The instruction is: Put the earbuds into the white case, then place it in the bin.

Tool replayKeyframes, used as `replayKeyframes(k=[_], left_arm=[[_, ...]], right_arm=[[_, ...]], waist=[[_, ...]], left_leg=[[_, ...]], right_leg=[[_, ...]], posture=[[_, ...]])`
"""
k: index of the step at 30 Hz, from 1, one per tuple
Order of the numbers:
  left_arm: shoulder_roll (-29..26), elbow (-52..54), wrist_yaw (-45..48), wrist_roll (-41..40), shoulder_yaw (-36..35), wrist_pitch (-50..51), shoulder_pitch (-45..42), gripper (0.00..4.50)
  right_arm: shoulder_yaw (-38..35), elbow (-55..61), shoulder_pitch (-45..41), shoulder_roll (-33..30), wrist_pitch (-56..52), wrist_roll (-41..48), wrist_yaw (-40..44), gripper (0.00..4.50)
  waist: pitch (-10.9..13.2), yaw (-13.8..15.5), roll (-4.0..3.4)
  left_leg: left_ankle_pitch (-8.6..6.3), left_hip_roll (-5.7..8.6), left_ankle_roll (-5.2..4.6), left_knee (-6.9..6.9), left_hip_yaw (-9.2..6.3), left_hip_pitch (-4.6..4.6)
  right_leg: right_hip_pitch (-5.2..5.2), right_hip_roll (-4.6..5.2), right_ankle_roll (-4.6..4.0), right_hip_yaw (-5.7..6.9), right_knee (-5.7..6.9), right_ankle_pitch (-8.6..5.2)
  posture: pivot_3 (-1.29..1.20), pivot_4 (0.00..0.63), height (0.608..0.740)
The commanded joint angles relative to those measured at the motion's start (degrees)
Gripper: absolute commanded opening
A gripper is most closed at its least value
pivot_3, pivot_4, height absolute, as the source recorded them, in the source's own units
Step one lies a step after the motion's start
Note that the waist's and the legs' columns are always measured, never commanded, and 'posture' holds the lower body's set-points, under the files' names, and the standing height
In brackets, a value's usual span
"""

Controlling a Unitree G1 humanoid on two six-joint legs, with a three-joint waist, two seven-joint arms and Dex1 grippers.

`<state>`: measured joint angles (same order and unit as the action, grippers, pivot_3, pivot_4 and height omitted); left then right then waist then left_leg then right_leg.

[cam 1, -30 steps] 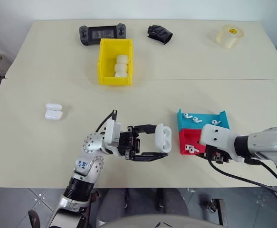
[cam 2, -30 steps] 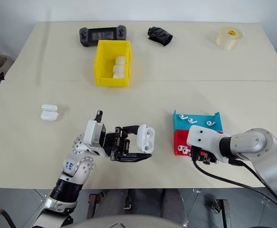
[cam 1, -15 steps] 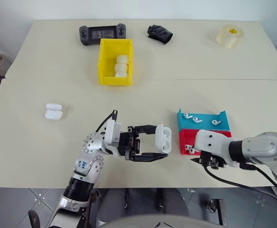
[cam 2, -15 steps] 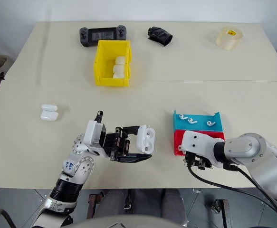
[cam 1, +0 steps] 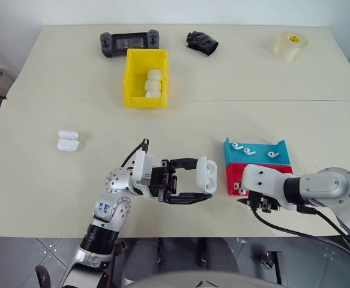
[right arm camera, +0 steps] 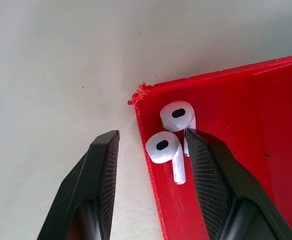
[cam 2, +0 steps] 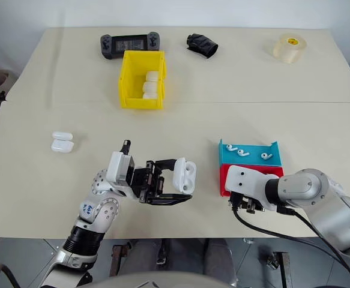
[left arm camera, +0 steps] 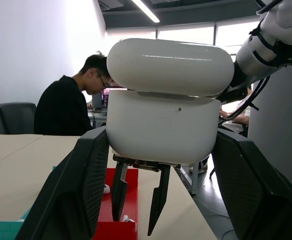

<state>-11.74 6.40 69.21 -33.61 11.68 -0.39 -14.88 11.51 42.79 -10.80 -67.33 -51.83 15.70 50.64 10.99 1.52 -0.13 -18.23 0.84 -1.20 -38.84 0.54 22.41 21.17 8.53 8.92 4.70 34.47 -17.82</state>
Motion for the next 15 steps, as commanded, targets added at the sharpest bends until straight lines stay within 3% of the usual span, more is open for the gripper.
replayKeyframes(k=[1,9,12,15], left_arm=[[0.31,2.02,-0.09,-0.68,-0.03,-0.07,-0.05,2.86],[0.31,1.99,-0.19,-0.78,-0.08,-0.07,-0.09,2.86],[0.29,2.15,-0.32,-0.79,-0.08,-0.01,0.00,2.86],[0.21,2.31,-0.39,-0.83,-0.10,0.08,0.09,2.86]], right_arm=[[0.04,0.16,0.18,-0.94,1.57,-0.98,0.92,2.17],[-0.16,-0.90,0.70,-1.22,4.24,-2.33,2.85,2.17],[-0.09,-1.09,0.74,-0.92,4.59,-2.63,3.09,1.58],[0.26,-1.21,1.11,-0.97,5.20,-3.14,3.54,0.61]], waist=[[0.00,0.00,0.00],[0.00,-0.01,0.00],[0.00,0.00,0.00],[0.00,0.01,0.00]], left_leg=[[0.00,0.00,0.00,0.00,0.01,0.00],[0.00,0.00,0.00,0.00,0.00,0.00],[0.00,0.00,0.00,0.00,0.01,0.00],[0.00,0.00,0.00,0.00,0.01,0.00]], right_leg=[[0.00,0.00,0.00,0.00,0.00,0.00],[0.00,0.00,0.00,0.00,0.00,0.00],[0.00,0.00,0.00,0.00,0.00,0.00],[0.00,0.00,0.00,0.00,0.00,0.00]], posture=[[0.00,0.150,0.740],[0.00,0.150,0.740],[0.00,0.150,0.740],[0.00,0.150,0.740]])
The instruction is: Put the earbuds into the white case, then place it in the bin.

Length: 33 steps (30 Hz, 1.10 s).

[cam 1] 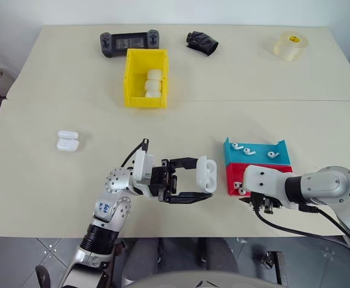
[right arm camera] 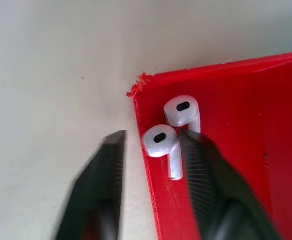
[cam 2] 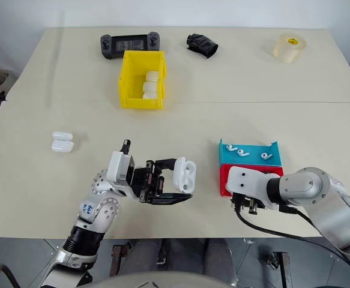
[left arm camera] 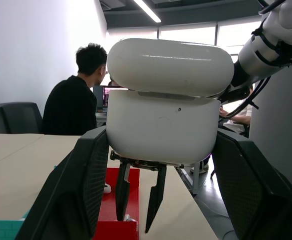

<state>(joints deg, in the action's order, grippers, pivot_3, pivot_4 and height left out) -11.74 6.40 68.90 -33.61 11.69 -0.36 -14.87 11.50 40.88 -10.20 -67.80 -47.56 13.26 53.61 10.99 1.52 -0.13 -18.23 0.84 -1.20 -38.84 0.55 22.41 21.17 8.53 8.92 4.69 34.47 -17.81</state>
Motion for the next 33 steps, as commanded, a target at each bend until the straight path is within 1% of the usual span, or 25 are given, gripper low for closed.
replayKeyframes(k=[1,12,16,19,22,24,25,26,27,30,33], left_arm=[[0.19,2.35,-0.10,-0.85,-0.12,0.09,0.11,2.86],[0.08,2.45,-0.10,-0.97,-0.29,0.35,0.07,2.86],[-0.05,2.73,-0.21,-1.02,-0.29,0.48,0.42,2.86],[-0.25,3.01,-0.22,-1.06,-0.28,0.55,0.73,2.86],[-0.42,3.31,-0.34,-1.13,-0.36,0.62,0.97,2.86],[-0.48,3.39,-0.38,-1.15,-0.42,0.63,1.14,2.86],[-0.50,3.39,-0.34,-1.15,-0.41,0.61,1.22,2.86],[-0.48,3.39,-0.31,-1.13,-0.36,0.60,1.30,2.86],[-0.31,3.32,-0.32,-1.07,-0.23,0.56,1.33,2.86],[0.08,3.26,-0.40,-0.95,0.01,0.61,1.31,2.86],[0.21,3.24,-0.22,-0.96,0.05,0.73,1.25,2.86]], right_arm=[[0.28,0.64,0.61,-0.45,1.11,-0.90,0.60,0.29],[-0.78,0.24,0.78,0.24,1.87,-1.34,0.70,0.29],[-5.74,1.69,1.74,-0.02,-1.84,3.38,2.37,0.29],[-9.52,2.08,3.14,-1.25,-2.86,5.48,3.84,0.89],[-14.82,1.12,5.07,-2.45,-2.86,6.75,5.05,1.84],[-19.17,-0.77,7.58,-3.74,-1.33,6.05,6.07,2.53],[-20.88,-1.56,8.98,-4.31,-0.70,5.57,6.50,2.78],[-22.22,-2.21,10.51,-4.81,0.36,4.95,6.99,3.18],[-23.36,-2.95,12.59,-5.55,1.64,3.92,7.58,3.46],[-25.44,-4.31,17.02,-6.63,5.29,1.80,8.61,3.46],[-26.46,-5.43,19.65,-6.99,8.35,-0.05,9.27,3.46]], waist=[[0.00,0.01,0.00],[0.00,-0.01,0.00],[0.00,0.04,0.00],[0.00,0.04,0.00],[0.00,0.06,0.00],[0.00,0.10,0.00],[0.00,0.15,0.00],[0.00,0.14,0.00],[0.00,0.14,0.00],[0.00,0.13,0.00],[0.00,0.06,0.00]], left_leg=[[0.00,0.00,0.00,0.00,0.00,0.00],[0.00,0.00,0.00,-0.01,0.00,0.00],[0.00,0.00,0.00,-0.01,0.00,0.00],[0.00,0.00,0.00,-0.01,-0.02,0.00],[0.00,-0.01,-0.01,-0.01,-0.01,0.00],[-0.01,0.00,-0.02,-0.01,-0.01,0.00],[-0.01,0.00,-0.02,-0.01,-0.01,0.00],[-0.02,0.01,-0.03,-0.02,-0.01,0.00],[-0.02,0.01,-0.03,-0.03,0.00,-0.01],[-0.03,0.02,-0.05,-0.02,0.00,-0.02],[-0.03,0.04,-0.05,-0.03,0.03,-0.04]], right_leg=[[0.00,0.00,0.00,0.00,0.00,0.00],[0.00,0.00,0.00,0.00,0.00,0.00],[0.00,0.00,0.00,0.00,0.00,0.00],[-0.03,0.00,0.00,0.01,-0.01,0.00],[-0.03,0.00,0.00,0.01,0.00,0.00],[-0.04,0.01,0.00,0.01,-0.01,0.00],[-0.06,0.01,0.00,0.01,-0.01,0.00],[-0.07,0.01,0.00,0.01,-0.02,0.00],[-0.09,0.00,0.00,0.02,-0.02,0.00],[-0.10,0.00,0.00,0.03,-0.02,0.00],[-0.11,0.00,0.00,0.02,-0.02,0.00]], posture=[[0.00,0.150,0.740],[0.00,0.150,0.740],[0.00,0.150,0.740],[0.00,0.150,0.740],[0.00,0.150,0.740],[0.00,0.150,0.740],[0.00,0.150,0.740],[0.00,0.150,0.740],[0.00,0.150,0.740],[0.00,0.150,0.740],[0.00,0.150,0.740]])
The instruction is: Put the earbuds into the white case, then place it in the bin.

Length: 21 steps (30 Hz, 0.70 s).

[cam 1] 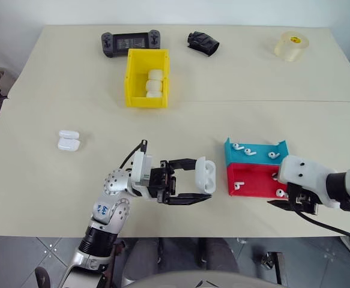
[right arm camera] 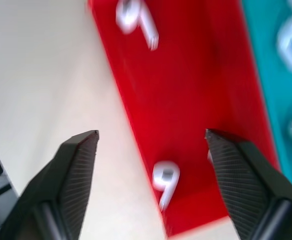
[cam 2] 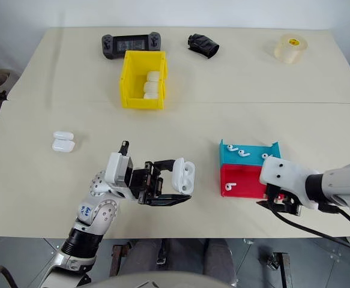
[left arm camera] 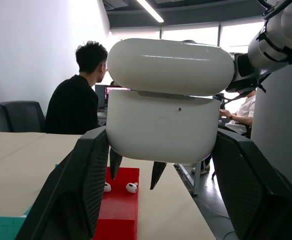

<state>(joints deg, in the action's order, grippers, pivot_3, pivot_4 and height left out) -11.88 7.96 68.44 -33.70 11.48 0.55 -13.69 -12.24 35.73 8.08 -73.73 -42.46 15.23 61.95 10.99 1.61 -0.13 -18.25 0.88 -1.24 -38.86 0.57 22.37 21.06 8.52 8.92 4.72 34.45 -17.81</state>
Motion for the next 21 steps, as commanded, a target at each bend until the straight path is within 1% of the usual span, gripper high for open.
replayKeyframes(k=[1,4,6,8,11,17,21], left_arm=[[0.29,1.59,0.44,-0.86,0.24,-0.21,0.00,2.86],[0.30,1.31,0.56,-0.88,0.11,-0.25,-0.17,2.86],[0.28,1.25,0.62,-0.86,0.06,-0.32,-0.19,2.86],[0.23,1.21,0.63,-0.80,0.00,-0.35,-0.17,2.86],[0.20,1.45,0.56,-0.78,0.06,-0.24,-0.09,2.86],[-0.08,2.09,0.57,-1.29,-0.14,0.20,-0.23,2.86],[0.24,2.77,0.65,-1.57,0.23,0.27,-0.16,2.86]], right_arm=[[-2.96,-1.29,2.05,-1.27,4.92,-3.21,1.04,3.46],[-3.21,-3.23,3.23,-1.46,8.29,-5.25,1.65,3.46],[-2.86,-3.32,2.76,-0.98,8.88,-5.06,1.98,3.46],[-1.32,-2.54,0.39,-0.08,7.40,-3.73,1.47,3.46],[0.55,-2.74,-1.08,-0.15,6.00,-4.18,0.89,3.46],[0.82,-5.05,-0.82,-2.09,2.84,-6.27,0.48,3.46],[1.39,-5.27,-0.77,-2.22,2.11,-6.44,0.49,3.46]], waist=[[0.00,-0.03,0.00],[0.00,-0.05,0.00],[0.00,-0.02,0.00],[0.00,-0.06,-0.01],[0.00,-0.08,0.00],[0.00,0.07,-0.01],[0.00,-0.02,-0.01]], left_leg=[[0.00,0.00,0.00,0.00,0.00,0.00],[0.00,0.00,0.00,0.00,0.00,-0.01],[0.00,-0.02,0.00,0.00,-0.01,-0.01],[0.00,-0.05,0.00,-0.01,-0.02,-0.01],[0.00,-0.06,0.00,-0.02,-0.02,-0.02],[0.00,-0.03,0.00,-0.04,-0.05,0.00],[0.00,-0.05,0.00,-0.04,-0.05,-0.01]], right_leg=[[0.01,0.00,0.00,0.00,0.00,0.00],[0.00,0.00,0.00,-0.01,0.00,0.00],[0.00,0.00,0.00,0.00,0.00,0.00],[0.00,0.00,0.00,0.00,0.00,0.00],[-0.01,0.00,0.00,-0.01,0.00,0.00],[-0.05,0.02,0.00,0.00,-0.04,0.00],[-0.04,0.01,0.00,0.01,-0.02,0.00]], posture=[[0.00,0.150,0.740],[0.00,0.150,0.740],[0.00,0.150,0.740],[0.00,0.150,0.740],[0.00,0.150,0.740],[0.00,0.150,0.740],[0.00,0.150,0.740]])
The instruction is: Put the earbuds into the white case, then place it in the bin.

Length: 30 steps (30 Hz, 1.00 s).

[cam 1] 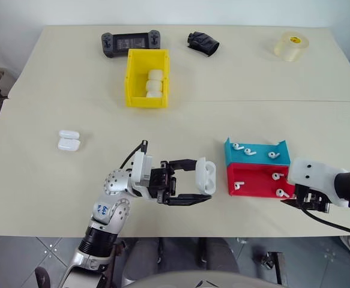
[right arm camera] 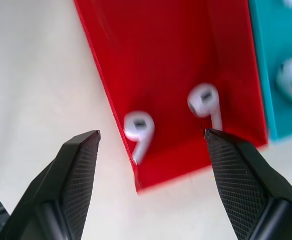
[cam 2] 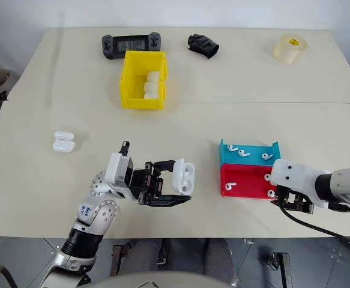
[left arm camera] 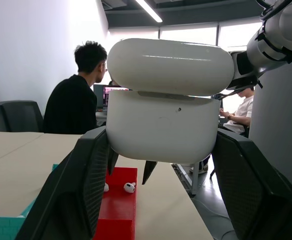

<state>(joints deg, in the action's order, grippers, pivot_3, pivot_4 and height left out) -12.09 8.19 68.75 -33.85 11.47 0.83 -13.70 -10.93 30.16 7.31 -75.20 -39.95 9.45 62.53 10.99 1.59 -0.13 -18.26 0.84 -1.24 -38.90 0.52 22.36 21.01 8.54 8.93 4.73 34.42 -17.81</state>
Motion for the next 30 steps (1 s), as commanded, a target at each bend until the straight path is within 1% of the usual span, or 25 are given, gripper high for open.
replayKeyframes(k=[1,6,10,17,25,28,30], left_arm=[[0.59,2.62,0.31,-1.38,0.39,-0.02,-0.15,2.86],[0.96,2.50,0.33,-1.11,0.86,-0.18,-0.25,2.86],[0.72,2.63,0.42,-1.21,0.74,-0.05,-0.22,2.86],[0.16,2.92,0.33,-1.37,0.50,0.21,-0.08,2.86],[0.18,2.99,0.20,-1.44,0.50,0.31,-0.07,2.86],[0.11,3.06,0.16,-1.50,0.43,0.37,-0.04,2.86],[0.12,3.08,0.10,-1.49,0.44,0.41,-0.03,2.86]], right_arm=[[0.31,0.39,-0.09,-0.35,-0.71,-0.50,-0.31,3.46],[2.40,1.14,-0.50,1.90,-2.47,0.55,-1.71,3.46],[3.77,1.49,-1.03,2.30,-3.13,0.39,-2.44,3.46],[4.43,2.24,-1.30,1.32,-3.31,-0.23,-3.20,3.46],[5.66,1.13,-0.63,0.33,-1.18,-2.37,-3.40,3.46],[5.79,1.10,-0.63,0.41,-1.01,-2.66,-3.28,2.83],[5.97,1.06,-0.57,0.43,-0.83,-2.89,-3.25,2.19]], waist=[[0.00,-0.01,0.00],[0.00,0.09,0.00],[0.00,0.05,0.00],[0.00,0.03,0.00],[0.00,0.04,0.00],[0.00,0.00,0.00],[0.00,0.01,0.00]], left_leg=[[0.00,0.00,0.00,0.00,0.00,0.00],[0.00,0.01,0.00,-0.01,-0.03,0.00],[0.00,0.01,0.00,-0.01,-0.02,0.00],[0.00,0.01,0.00,-0.01,-0.02,0.00],[0.00,0.01,0.00,-0.01,-0.02,0.00],[0.00,0.01,0.00,-0.01,-0.01,0.00],[0.00,0.01,0.00,-0.01,-0.01,0.00]], right_leg=[[0.00,0.00,0.00,0.00,0.00,0.00],[-0.02,0.01,0.00,0.01,-0.01,0.00],[-0.02,0.01,0.00,0.01,-0.01,0.00],[-0.01,0.01,0.00,0.01,0.00,0.00],[-0.01,0.00,0.00,0.01,0.00,0.00],[-0.01,0.00,0.00,0.01,0.00,0.00],[-0.01,0.00,0.00,0.01,0.00,0.00]], posture=[[0.00,0.150,0.740],[0.00,0.150,0.740],[0.00,0.150,0.740],[0.00,0.150,0.740],[0.00,0.150,0.740],[0.00,0.150,0.740],[0.00,0.150,0.740]])
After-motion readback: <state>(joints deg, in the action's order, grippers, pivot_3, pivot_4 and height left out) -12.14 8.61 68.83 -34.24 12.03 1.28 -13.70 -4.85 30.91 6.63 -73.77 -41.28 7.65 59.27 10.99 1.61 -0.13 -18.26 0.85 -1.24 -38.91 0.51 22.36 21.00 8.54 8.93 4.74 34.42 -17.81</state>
